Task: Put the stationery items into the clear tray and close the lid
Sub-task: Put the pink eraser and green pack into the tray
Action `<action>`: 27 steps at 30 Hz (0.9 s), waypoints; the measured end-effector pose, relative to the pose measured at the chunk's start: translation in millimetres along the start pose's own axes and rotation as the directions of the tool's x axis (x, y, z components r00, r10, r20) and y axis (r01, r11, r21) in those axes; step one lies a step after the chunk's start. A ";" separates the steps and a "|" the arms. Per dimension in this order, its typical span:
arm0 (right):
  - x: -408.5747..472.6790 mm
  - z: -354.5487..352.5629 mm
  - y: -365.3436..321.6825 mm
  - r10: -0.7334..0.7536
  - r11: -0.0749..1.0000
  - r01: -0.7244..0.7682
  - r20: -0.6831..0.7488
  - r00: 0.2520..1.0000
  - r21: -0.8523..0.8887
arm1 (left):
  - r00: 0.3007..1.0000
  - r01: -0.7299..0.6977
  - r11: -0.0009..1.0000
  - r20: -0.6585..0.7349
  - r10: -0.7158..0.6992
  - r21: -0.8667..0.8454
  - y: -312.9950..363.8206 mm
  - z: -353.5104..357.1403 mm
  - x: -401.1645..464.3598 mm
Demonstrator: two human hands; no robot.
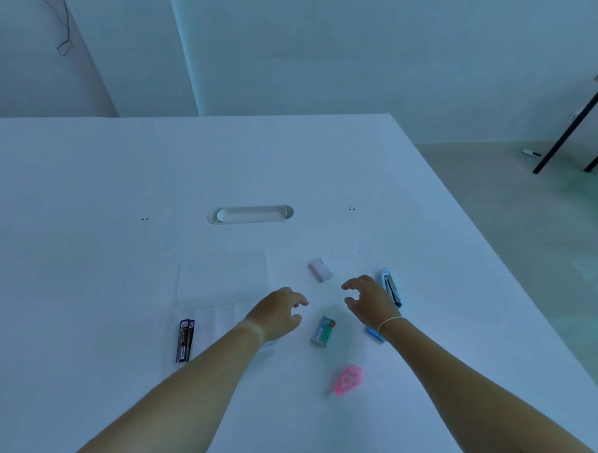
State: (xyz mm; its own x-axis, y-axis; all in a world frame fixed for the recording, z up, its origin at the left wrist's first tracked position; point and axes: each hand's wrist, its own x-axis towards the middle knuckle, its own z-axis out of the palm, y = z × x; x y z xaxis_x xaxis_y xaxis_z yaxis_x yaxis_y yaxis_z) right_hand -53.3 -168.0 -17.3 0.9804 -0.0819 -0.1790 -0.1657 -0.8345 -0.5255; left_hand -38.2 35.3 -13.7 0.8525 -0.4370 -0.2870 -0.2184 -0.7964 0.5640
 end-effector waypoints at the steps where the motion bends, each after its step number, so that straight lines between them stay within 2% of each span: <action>1: 3.3 0.1 1.6 -0.003 1.000 0.003 0.006 1.000 0.000 | 1.000 -0.009 0.999 0.028 0.008 0.032 2.7 3.9 1.2; 5: 21.5 0.6 6.7 -0.025 1.000 0.025 0.037 0.999 -0.001 | 0.988 -0.097 0.975 0.136 0.071 0.201 11.1 17.5 8.3; 8: 36.2 1.7 8.7 -0.044 0.999 0.045 0.062 0.997 -0.007 | 0.966 -0.229 0.902 0.200 0.164 0.367 13.4 27.9 13.6; 11: 54.7 3.3 6.6 -0.074 0.997 0.076 0.084 0.994 -0.017 | 0.945 -0.313 0.836 0.232 0.229 0.450 12.0 36.6 21.8; 17: 83.6 6.8 3.4 -0.173 0.982 0.181 0.124 0.977 -0.052 | 0.936 -0.339 0.840 0.242 0.256 0.423 11.5 40.7 33.5; 21: 94.8 7.4 4.3 -0.212 0.964 0.238 0.200 0.957 -0.118 | 0.936 -0.336 0.850 0.241 0.256 0.405 8.5 35.3 36.6; 25: 98.0 13.0 1.4 -0.244 0.935 0.306 0.303 0.921 -0.177 | 0.949 -0.311 0.864 0.183 0.258 0.397 3.1 26.3 34.4; 27: 97.9 16.6 -1.2 -0.258 0.920 0.330 0.307 0.916 -0.212 | 0.956 -0.290 0.876 0.144 0.254 0.386 -0.7 19.0 31.0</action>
State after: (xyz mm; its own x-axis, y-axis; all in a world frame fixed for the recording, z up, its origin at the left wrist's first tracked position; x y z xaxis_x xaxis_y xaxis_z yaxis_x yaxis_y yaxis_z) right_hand 41.1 -165.9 -48.0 0.9082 0.3074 -0.2839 0.1936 -0.9102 -0.3661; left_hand -20.7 14.3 -37.7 0.6916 -0.6803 -0.2428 -0.6222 -0.7318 0.2781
